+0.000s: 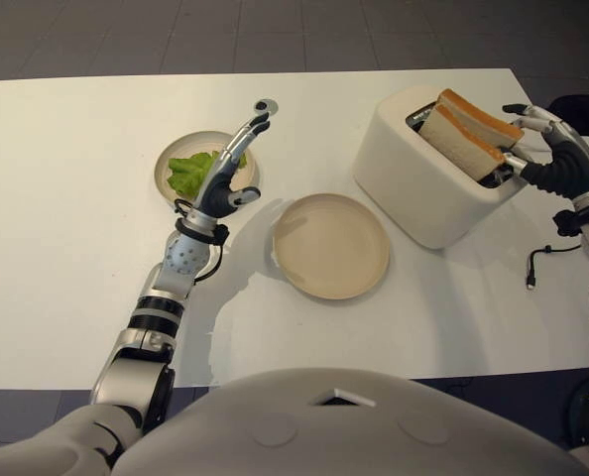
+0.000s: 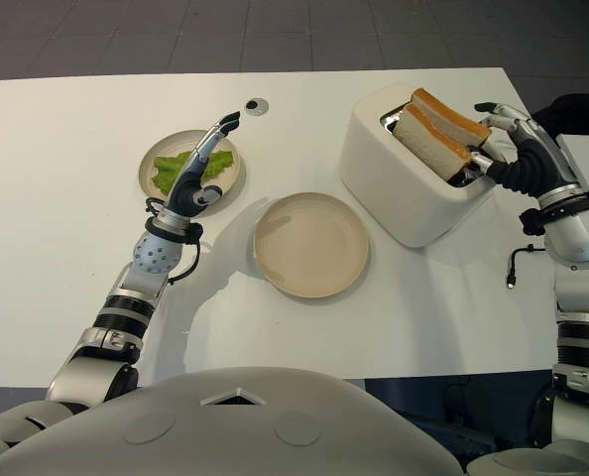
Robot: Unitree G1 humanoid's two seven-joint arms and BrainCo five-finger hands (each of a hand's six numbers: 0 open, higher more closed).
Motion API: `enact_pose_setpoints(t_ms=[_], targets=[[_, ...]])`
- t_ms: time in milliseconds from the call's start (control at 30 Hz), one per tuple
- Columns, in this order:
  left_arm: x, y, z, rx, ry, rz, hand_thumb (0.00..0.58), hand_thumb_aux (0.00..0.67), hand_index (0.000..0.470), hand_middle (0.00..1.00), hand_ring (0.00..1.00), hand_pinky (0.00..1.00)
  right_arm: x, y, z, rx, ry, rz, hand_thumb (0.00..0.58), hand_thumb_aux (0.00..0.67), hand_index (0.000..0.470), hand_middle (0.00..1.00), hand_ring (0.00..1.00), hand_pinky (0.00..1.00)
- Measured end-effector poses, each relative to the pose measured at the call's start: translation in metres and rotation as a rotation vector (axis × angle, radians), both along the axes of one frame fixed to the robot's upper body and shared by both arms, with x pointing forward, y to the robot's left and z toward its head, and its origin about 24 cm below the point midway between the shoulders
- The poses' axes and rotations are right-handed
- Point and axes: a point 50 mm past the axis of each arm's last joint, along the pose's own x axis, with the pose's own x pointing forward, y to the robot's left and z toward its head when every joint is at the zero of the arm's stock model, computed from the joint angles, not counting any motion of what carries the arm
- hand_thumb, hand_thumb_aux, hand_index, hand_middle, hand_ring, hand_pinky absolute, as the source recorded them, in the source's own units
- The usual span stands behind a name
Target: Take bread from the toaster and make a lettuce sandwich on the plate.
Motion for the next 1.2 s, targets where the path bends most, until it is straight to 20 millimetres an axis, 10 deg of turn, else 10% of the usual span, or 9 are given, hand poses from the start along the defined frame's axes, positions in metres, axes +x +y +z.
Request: enact_pose_setpoints(t_ms=[167,733,800,867,1200], targets=[[0.008,0.010,-0.007,0.047,0.052,0.096,0.000,0.000,0.000,0.00,0.00,0.00,-0.001,0.005,0.026,0.109,-0.177,0.035,0.580,0.670,0.470,0.96,0.96,0.96],[0.029,0.077,-0.053,0.814,0.237,0.545,0.000,0.000,0.000,0.00,0.00,0.00,-0.016,0.065,0.068,0.432,-0.392,0.447,0.580,0.670,0.470,1.00,1.00,1.00],[0.028,0.080,-0.057,0.888,0.245,0.565,0.294,0.200,0.140,0.00,0.00,0.00,-0.014,0.078,0.050,0.436,-0.268,0.504,0.580,0.670,0.470,1.00,1.00,1.00],[0.029,0.080,-0.057,0.919,0.240,0.581,0.445,0.347,0.243,0.00,0.00,0.00,-0.008,0.100,0.013,0.368,-0.068,0.536,0.580,0.670,0.470,1.00,1.00,1.00],[0.033,0.077,-0.055,0.927,0.208,0.576,0.548,0.512,0.359,0.00,0.00,0.00,0.012,0.150,-0.092,-0.082,0.280,0.521,0.580,0.670,0.470,1.00,1.00,1.00]])
